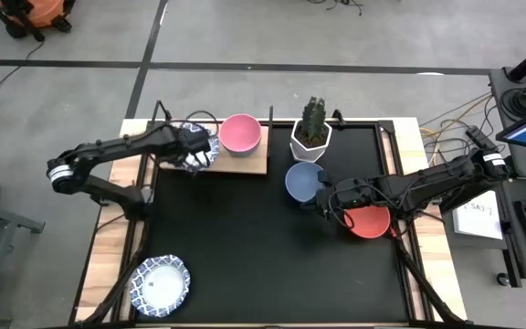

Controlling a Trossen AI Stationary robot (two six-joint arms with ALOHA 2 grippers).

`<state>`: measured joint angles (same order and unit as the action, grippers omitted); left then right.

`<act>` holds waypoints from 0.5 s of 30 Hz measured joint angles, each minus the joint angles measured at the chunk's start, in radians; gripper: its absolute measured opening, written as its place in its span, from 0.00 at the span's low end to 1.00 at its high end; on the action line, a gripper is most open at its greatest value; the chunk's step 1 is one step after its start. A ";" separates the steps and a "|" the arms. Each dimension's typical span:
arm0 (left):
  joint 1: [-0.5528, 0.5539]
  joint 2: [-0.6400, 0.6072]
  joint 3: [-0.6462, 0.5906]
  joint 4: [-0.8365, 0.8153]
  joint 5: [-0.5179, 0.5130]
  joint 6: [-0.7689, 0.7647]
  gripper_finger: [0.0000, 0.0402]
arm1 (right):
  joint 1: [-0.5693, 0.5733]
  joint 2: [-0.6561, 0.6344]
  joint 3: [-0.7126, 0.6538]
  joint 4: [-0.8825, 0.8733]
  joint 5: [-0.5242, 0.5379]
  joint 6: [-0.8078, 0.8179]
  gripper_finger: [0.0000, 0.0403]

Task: Place and stack bowls onto a shelf
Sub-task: Stack the right white patterned paper bowl on top of the white patterned paper bowl on the shelf

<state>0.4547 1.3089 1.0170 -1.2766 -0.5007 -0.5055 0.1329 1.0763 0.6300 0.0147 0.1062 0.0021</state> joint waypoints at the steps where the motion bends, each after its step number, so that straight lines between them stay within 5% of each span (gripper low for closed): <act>1: -0.028 -0.013 0.006 0.001 0.057 0.038 0.00 | 0.000 0.000 0.000 0.000 0.000 0.000 0.02; 4: -0.123 -0.038 0.004 0.019 0.248 0.170 0.00 | 0.000 0.000 0.000 0.000 0.000 -0.001 0.02; 7: -0.210 -0.038 -0.020 0.082 0.304 0.244 0.00 | 0.000 0.000 0.000 0.000 0.001 -0.002 0.02; 15: -0.238 0.050 -0.036 0.115 0.151 0.246 0.00 | 0.000 0.000 0.000 0.000 0.002 -0.010 0.02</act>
<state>0.2165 1.3589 0.9813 -1.1616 -0.3495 -0.2598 0.1326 1.0763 0.6300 0.0151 0.1079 -0.0074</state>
